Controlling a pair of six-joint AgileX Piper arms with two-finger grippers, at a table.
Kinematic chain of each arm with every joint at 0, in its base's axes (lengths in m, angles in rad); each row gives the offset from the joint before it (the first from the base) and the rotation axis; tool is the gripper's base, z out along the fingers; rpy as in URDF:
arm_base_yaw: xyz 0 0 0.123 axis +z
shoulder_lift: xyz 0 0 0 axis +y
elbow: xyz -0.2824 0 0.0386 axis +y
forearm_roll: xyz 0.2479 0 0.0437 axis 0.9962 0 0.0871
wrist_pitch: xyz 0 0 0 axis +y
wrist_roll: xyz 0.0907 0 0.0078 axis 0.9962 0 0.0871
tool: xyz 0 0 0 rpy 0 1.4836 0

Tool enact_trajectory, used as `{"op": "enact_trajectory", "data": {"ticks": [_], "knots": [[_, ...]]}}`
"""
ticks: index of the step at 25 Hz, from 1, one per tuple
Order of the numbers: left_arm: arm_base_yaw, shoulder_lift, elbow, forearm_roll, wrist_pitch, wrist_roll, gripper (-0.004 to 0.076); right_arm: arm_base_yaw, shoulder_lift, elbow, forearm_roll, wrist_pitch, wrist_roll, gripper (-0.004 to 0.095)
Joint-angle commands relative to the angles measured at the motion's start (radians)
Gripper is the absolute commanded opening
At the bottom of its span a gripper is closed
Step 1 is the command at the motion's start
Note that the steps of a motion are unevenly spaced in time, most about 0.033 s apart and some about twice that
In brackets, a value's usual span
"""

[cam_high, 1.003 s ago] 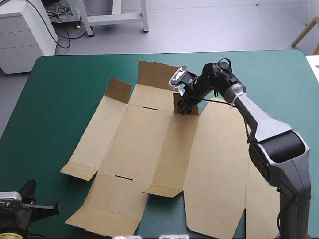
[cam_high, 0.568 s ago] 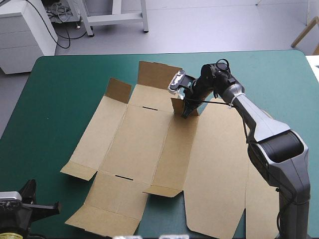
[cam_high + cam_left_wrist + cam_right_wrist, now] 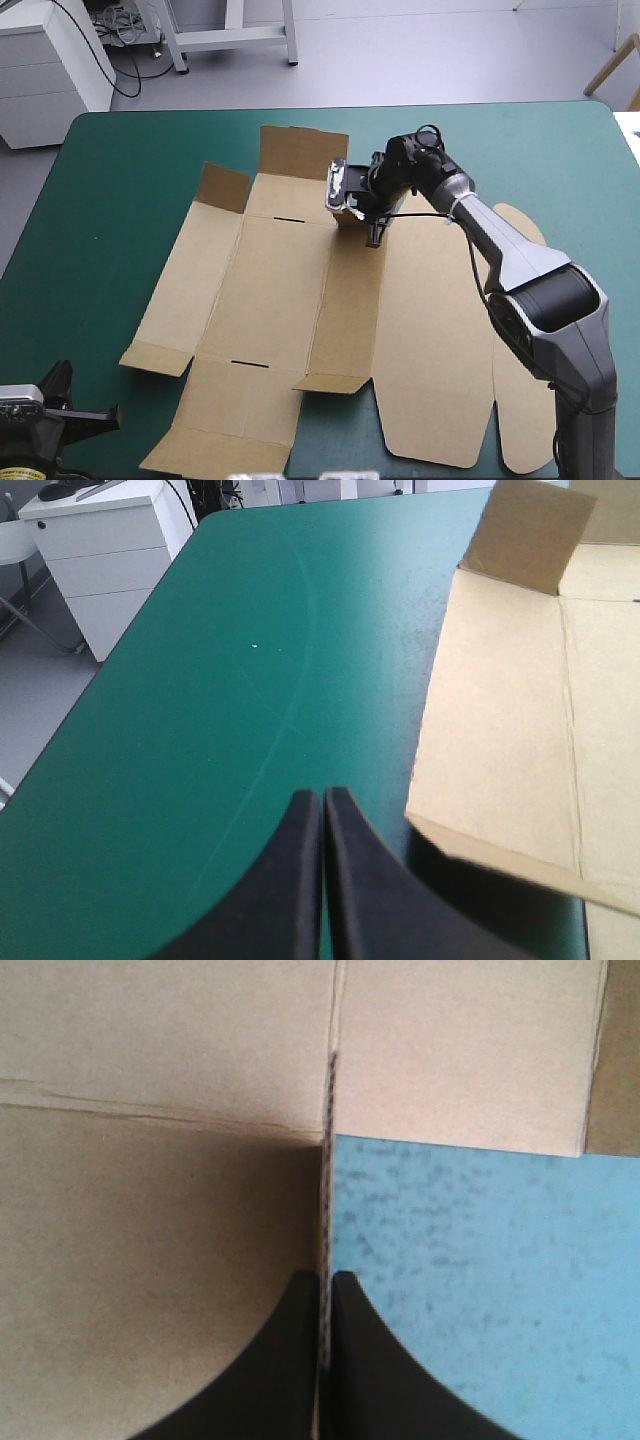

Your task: Fold the box

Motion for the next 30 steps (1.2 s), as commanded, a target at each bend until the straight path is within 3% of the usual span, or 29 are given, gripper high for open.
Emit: {"op": "enact_trajectory", "data": {"ticks": [1, 9, 13, 19, 30], "knots": [[-0.001, 0.014, -0.021, 0.003, -0.077, -0.011, -0.0010, 0.065, -0.056, -0.035, 0.028, -0.065, -0.018, -0.0020], [-0.001, 0.014, -0.021, 0.003, -0.077, -0.011, -0.0010, 0.130, -0.056, -0.041, 0.028, -0.126, -0.049, -0.0020], [-0.001, 0.014, -0.021, 0.003, -0.077, -0.011, -0.0010, 0.130, -0.056, -0.041, -0.019, -0.168, -0.134, -0.0020], [-0.001, 0.014, -0.021, 0.003, -0.077, -0.011, -0.0010, 0.130, -0.056, -0.039, -0.102, -0.164, -0.141, -0.0020], [-0.001, 0.014, -0.021, 0.003, -0.077, -0.011, -0.0010, 0.130, -0.056, -0.039, -0.027, -0.160, -0.178, -0.0007]]}}
